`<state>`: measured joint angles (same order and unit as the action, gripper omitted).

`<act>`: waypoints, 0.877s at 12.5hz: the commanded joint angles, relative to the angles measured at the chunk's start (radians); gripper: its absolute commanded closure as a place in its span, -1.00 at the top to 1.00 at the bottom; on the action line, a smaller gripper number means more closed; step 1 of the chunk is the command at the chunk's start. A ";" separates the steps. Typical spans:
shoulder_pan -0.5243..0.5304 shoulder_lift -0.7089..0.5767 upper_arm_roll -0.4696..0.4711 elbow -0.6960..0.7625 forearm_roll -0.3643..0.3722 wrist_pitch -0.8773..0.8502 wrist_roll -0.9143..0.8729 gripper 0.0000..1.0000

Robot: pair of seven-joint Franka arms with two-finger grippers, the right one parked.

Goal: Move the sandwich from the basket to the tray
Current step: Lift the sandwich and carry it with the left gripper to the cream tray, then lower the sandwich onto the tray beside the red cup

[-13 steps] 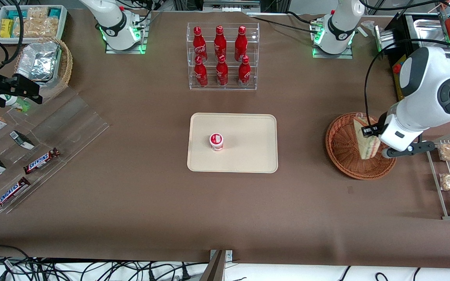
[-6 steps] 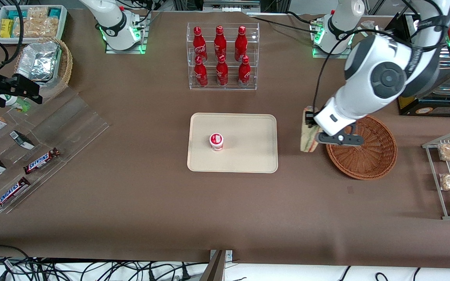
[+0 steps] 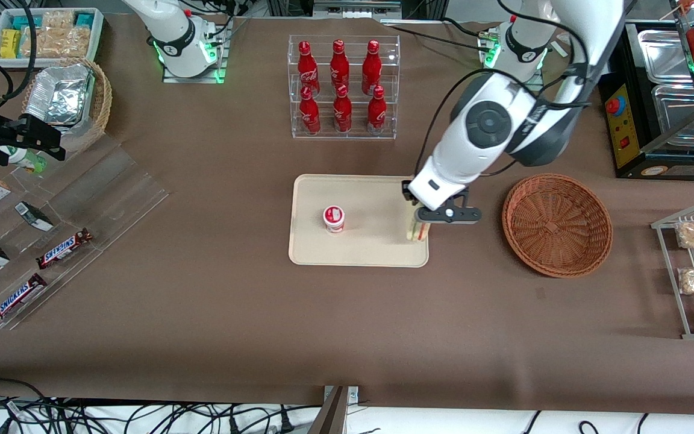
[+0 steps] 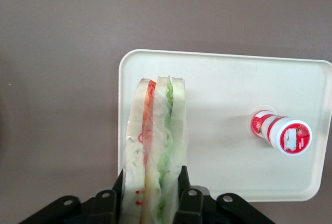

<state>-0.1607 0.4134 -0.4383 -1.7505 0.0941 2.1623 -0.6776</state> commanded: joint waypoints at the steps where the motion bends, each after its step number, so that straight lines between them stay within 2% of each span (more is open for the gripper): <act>1: -0.022 -0.007 0.000 -0.085 0.071 0.121 -0.094 -0.21; 5: -0.046 -0.004 -0.002 -0.213 0.269 0.302 -0.285 -0.21; 8: -0.069 0.037 0.000 -0.224 0.419 0.352 -0.442 -0.21; 11: -0.072 0.082 -0.003 -0.224 0.616 0.366 -0.618 -0.21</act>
<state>-0.2317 0.4732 -0.4398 -1.9767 0.6147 2.5132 -1.2095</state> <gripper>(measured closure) 0.604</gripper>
